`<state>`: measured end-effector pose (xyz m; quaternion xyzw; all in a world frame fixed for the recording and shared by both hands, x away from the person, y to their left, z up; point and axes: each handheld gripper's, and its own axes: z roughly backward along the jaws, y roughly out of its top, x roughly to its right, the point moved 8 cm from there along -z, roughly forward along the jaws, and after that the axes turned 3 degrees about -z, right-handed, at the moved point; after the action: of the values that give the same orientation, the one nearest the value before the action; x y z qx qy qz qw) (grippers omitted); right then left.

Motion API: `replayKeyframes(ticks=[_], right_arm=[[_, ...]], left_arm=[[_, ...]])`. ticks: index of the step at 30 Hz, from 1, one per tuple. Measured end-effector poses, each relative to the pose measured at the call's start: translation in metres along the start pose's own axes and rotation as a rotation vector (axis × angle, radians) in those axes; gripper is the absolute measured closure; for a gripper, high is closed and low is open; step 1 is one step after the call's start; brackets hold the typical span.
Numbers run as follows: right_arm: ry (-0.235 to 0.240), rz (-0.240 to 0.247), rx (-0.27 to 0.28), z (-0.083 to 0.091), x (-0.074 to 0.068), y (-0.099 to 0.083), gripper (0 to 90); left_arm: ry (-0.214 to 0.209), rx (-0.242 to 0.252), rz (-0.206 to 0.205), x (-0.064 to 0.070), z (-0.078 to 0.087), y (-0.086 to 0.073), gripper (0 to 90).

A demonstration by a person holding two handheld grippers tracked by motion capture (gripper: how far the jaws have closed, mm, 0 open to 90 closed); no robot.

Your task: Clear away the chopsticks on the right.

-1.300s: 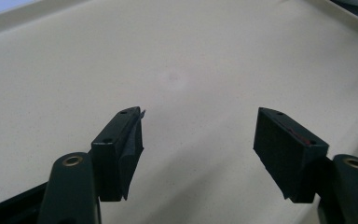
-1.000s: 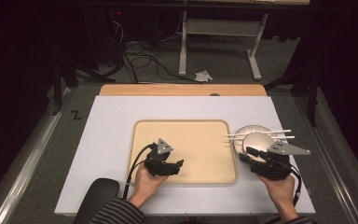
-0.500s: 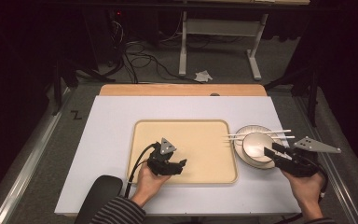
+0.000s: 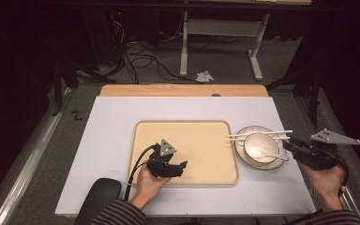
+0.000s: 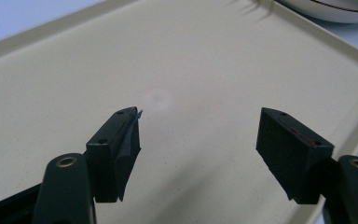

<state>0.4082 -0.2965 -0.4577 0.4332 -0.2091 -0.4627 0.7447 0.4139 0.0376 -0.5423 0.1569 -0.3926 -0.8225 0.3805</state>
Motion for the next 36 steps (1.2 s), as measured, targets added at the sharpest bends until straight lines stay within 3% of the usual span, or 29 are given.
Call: replayKeyframes(ticks=[6, 16, 25, 26, 36], right_arm=[[-0.06, 0.048, -0.021, 0.009, 0.022, 0.007, 66.7], [-0.094, 0.057, -0.039, 0.013, 0.051, 0.013, 69.4], [-0.109, 0.077, -0.074, -0.002, 0.079, 0.024, 69.6], [-0.11, 0.084, -0.077, -0.004, 0.081, 0.025, 69.6], [-0.087, 0.074, -0.158, -0.032, 0.11, 0.019, 69.9]], left_arm=[[-0.01, 0.008, -0.004, 0.002, 0.003, 0.001, 29.0], [0.007, 0.003, 0.004, 0.002, 0.01, -0.001, 28.1], [0.029, 0.009, 0.042, -0.002, 0.022, -0.009, 27.8], [0.032, 0.007, 0.06, -0.003, 0.022, -0.012, 27.8], [0.046, 0.003, 0.056, -0.001, 0.032, -0.026, 27.8]])
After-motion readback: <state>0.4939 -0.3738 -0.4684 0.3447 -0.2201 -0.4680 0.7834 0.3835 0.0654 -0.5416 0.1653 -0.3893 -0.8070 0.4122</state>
